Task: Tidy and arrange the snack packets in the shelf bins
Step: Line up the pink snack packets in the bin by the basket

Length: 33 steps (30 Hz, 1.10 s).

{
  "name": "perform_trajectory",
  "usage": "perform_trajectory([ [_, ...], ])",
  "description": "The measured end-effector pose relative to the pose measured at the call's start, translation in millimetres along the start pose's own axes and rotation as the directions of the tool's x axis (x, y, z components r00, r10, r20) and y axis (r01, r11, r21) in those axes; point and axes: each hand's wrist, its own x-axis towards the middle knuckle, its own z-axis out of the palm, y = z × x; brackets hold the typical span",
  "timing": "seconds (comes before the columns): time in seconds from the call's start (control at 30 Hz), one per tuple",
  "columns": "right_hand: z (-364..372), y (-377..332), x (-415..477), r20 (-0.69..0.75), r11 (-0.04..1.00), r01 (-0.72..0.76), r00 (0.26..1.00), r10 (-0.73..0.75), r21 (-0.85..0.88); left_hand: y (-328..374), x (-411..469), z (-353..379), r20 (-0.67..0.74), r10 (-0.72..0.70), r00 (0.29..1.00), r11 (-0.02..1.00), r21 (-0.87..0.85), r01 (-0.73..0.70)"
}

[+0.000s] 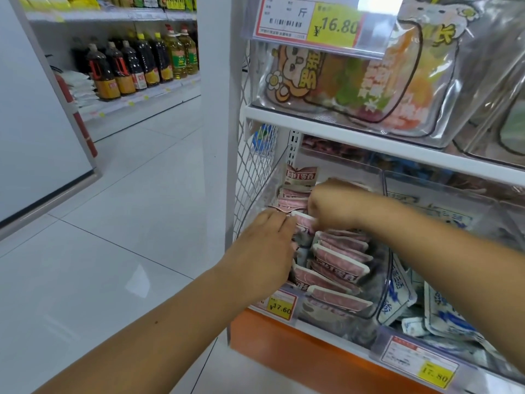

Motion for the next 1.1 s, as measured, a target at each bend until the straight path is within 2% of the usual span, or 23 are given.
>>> perform_trajectory([
  [0.07,8.1,-5.3,1.8,-0.069,1.0,0.009,0.998,-0.01,-0.015,0.4,-3.2,-0.1,-0.008,0.008,1.0,1.0,0.007,-0.008],
  [0.2,16.9,1.9,-5.4,-0.21,0.956,0.045,0.978,0.018,0.291,0.8,-4.4,-1.6,-0.008,0.031,1.0,1.0,0.008,-0.03],
  [0.3,17.5,-1.4,-3.5,-0.302,0.922,0.117,0.953,0.0,0.369,0.0,-4.5,-0.7,0.004,0.032,0.999,0.999,0.008,-0.032],
  [0.4,20.8,-9.4,8.4,-0.254,0.923,0.176,0.963,-0.09,0.342,-0.8,-3.5,0.9,-0.008,0.024,1.0,1.0,0.0,-0.024],
  [0.67,27.5,-0.7,19.1,-0.02,0.879,0.111,0.993,-0.116,0.464,-1.9,0.1,1.9,-0.013,0.007,1.0,1.0,-0.03,-0.007],
  [0.77,11.6,6.4,6.5,0.095,0.899,0.138,0.976,-0.194,0.415,-0.7,-1.7,2.1,-0.013,-0.015,1.0,0.997,-0.081,0.013],
  [0.83,-5.3,17.3,-7.7,0.021,0.904,0.124,0.989,-0.145,0.41,-0.2,-2.3,0.2,-0.039,-0.023,0.999,0.991,-0.134,0.018],
  [0.97,-20.1,55.1,-14.0,-0.176,0.883,0.018,0.982,0.074,0.469,8.0,18.0,-2.0,-0.147,-0.045,0.988,0.979,-0.204,0.015],
  [1.03,-12.6,56.9,-4.1,-0.155,0.901,0.018,0.986,0.055,0.434,12.8,36.0,0.7,-0.188,-0.031,0.982,0.975,-0.222,-0.012],
  [1.1,2.9,51.0,7.8,-0.056,0.925,0.029,0.998,-0.009,0.38,13.5,50.2,5.9,-0.198,-0.025,0.98,0.973,-0.228,-0.021],
])
